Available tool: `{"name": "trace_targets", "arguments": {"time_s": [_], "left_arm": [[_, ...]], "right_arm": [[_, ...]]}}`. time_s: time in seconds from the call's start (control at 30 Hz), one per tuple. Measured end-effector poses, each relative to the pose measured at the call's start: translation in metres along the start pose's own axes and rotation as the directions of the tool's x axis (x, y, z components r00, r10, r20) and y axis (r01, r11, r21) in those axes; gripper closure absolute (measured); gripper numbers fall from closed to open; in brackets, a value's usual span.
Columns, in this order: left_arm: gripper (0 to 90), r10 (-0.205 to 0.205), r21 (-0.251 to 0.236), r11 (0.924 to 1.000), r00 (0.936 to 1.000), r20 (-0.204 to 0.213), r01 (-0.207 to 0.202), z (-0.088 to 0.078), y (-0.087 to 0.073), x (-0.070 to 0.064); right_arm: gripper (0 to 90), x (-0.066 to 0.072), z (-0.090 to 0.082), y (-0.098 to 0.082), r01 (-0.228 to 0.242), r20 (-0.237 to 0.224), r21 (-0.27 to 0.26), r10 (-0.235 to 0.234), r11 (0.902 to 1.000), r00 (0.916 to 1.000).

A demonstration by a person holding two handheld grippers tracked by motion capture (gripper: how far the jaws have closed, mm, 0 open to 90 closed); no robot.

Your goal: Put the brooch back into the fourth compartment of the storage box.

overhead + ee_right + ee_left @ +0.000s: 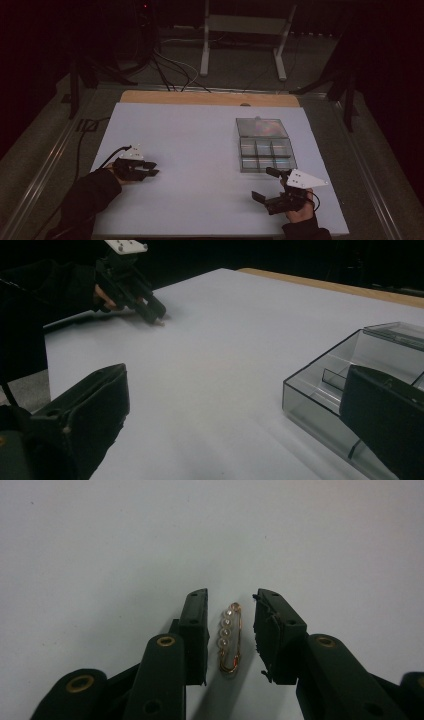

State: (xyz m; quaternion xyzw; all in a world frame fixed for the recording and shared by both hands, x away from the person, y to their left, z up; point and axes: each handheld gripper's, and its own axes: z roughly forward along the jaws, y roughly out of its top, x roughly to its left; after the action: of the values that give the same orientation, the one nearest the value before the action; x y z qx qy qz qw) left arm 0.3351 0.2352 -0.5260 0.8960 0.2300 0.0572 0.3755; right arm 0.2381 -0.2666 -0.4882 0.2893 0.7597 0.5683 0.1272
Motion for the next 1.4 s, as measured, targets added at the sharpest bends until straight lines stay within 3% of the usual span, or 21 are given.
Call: {"name": "trace_targets", "arguments": {"time_s": [0.87, 1.4], "left_arm": [[87.7, 0.017, 0.043, 0.999, 0.9995, -0.026, -0.016, 0.0031, 0.0034, 0.0011], [88.4, 0.015, 0.037, 0.9992, 0.9997, 0.018, -0.016, 0.0002, 0.0074, 0.0019]], "right_arm": [[0.0, -0.0001, -0.0008, 0.0, 0.0, 0.007, 0.001, 0.0, 1.0, 1.0], [0.0, -0.0002, -0.0017, 0.0005, -0.001, 0.008, -0.004, 0.001, 1.0, 1.0]]}}
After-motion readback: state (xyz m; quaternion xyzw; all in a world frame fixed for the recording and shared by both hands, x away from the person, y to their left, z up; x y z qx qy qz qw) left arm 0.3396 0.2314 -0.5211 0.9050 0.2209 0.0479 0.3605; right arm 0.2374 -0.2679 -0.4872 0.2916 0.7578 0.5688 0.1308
